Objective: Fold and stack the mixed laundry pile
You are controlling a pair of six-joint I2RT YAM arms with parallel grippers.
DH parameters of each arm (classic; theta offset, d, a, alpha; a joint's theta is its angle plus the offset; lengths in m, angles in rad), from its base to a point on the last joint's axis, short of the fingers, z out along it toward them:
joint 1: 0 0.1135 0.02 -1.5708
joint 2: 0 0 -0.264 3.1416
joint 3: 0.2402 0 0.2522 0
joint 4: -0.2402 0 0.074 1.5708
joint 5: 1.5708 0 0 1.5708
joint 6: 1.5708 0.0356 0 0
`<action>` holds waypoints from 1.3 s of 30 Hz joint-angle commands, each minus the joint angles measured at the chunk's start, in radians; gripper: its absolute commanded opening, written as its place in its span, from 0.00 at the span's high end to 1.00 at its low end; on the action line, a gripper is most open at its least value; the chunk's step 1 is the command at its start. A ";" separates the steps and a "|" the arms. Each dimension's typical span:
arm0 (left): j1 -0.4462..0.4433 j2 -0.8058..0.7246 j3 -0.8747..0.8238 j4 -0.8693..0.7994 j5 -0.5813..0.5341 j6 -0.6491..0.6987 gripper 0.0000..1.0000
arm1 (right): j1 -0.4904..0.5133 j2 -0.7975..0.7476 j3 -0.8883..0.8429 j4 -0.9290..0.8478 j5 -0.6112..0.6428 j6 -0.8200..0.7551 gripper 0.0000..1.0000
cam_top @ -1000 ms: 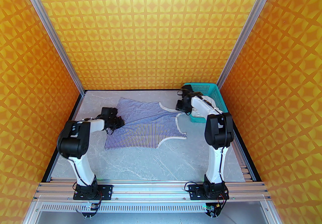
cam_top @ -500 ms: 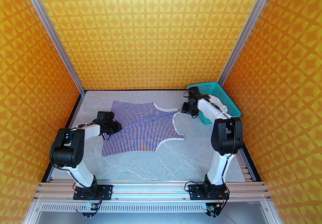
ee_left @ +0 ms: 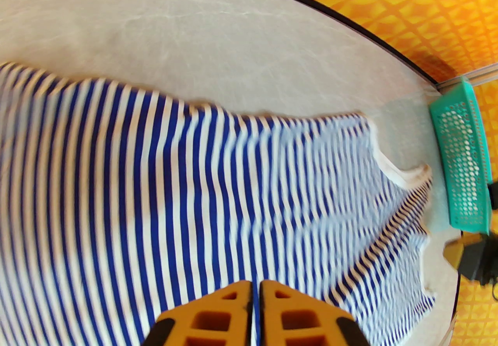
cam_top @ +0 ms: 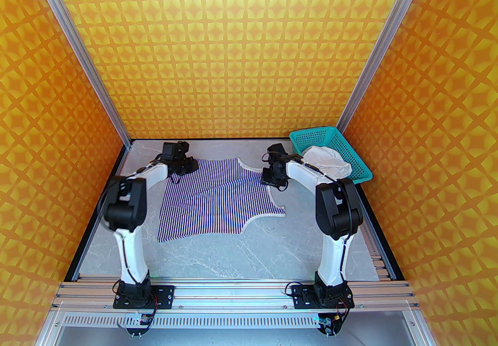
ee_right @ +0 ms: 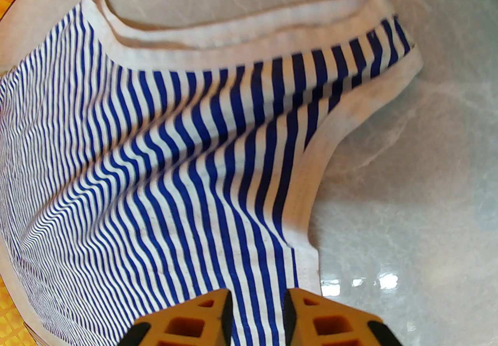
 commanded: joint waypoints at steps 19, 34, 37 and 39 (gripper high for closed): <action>0.026 0.111 0.167 -0.040 0.053 -0.049 0.80 | 0.013 -0.258 -0.351 -0.139 0.315 -0.017 0.63; 0.018 -0.736 -0.652 -0.257 -0.248 -0.076 0.59 | 0.253 -0.586 -0.637 0.115 -0.220 0.368 0.52; 0.028 -0.902 -0.772 -0.389 -0.371 -0.125 0.55 | 0.330 -0.578 -0.737 0.311 -0.298 0.551 0.50; 0.043 -0.990 -0.839 -0.436 -0.408 -0.186 0.47 | 0.349 -0.558 -0.793 0.424 -0.327 0.663 0.50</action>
